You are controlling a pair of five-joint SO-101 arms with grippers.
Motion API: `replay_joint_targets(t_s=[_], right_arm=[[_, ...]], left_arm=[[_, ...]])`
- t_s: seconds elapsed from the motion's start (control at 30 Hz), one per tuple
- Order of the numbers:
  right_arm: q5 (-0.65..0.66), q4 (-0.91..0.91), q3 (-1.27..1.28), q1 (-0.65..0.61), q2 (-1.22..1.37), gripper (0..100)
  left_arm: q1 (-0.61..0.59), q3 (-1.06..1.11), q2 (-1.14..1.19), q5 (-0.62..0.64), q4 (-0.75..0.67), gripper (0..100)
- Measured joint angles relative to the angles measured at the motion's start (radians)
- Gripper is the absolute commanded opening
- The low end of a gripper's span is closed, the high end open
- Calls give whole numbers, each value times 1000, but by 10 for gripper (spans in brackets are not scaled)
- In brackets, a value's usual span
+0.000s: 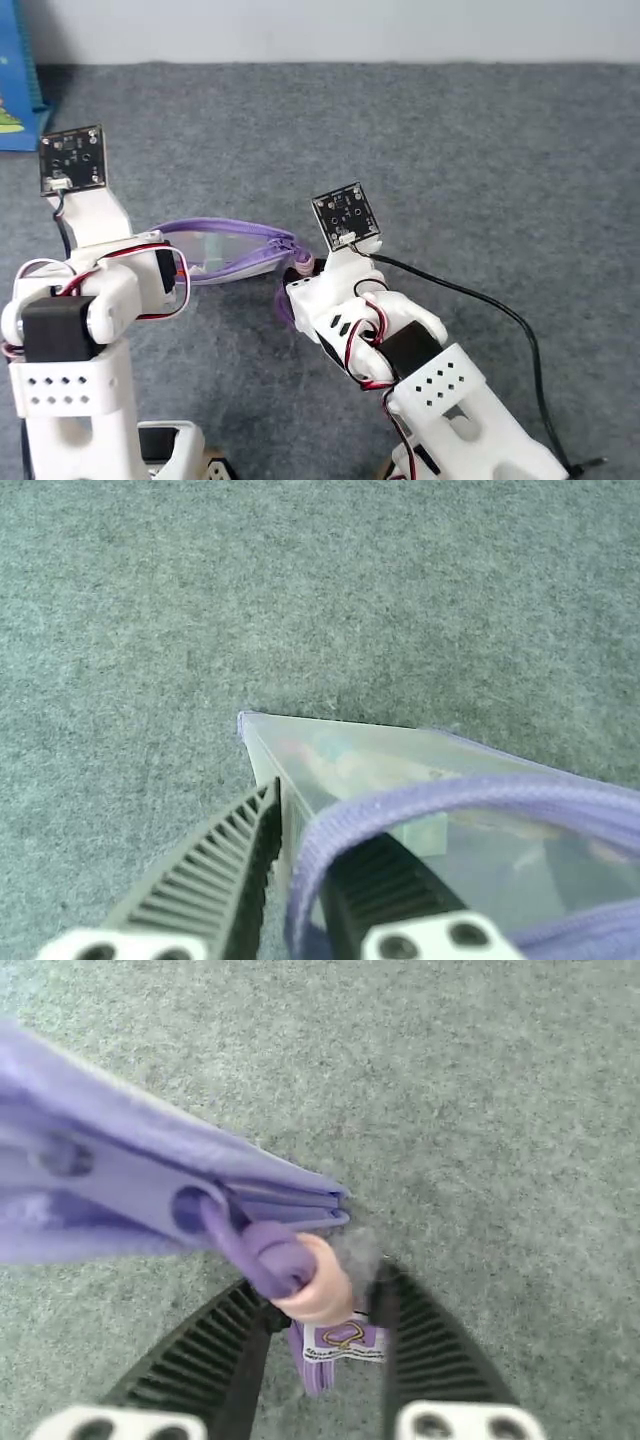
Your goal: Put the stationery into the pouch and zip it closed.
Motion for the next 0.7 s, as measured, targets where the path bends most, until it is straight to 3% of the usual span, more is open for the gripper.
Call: replay_joint_targets(t_s=[0.3, 0.57, 0.7], right_arm=[[2, 9, 0, 0, -28, 8], [2, 241, 0, 0, -325, 8], [3, 361, 0, 0, -482, 8]], left_arm=[[0, 0, 2, 0, 0, 15], [0, 0, 2, 0, 0, 25], [2, 2, 2, -21, -28, 119]])
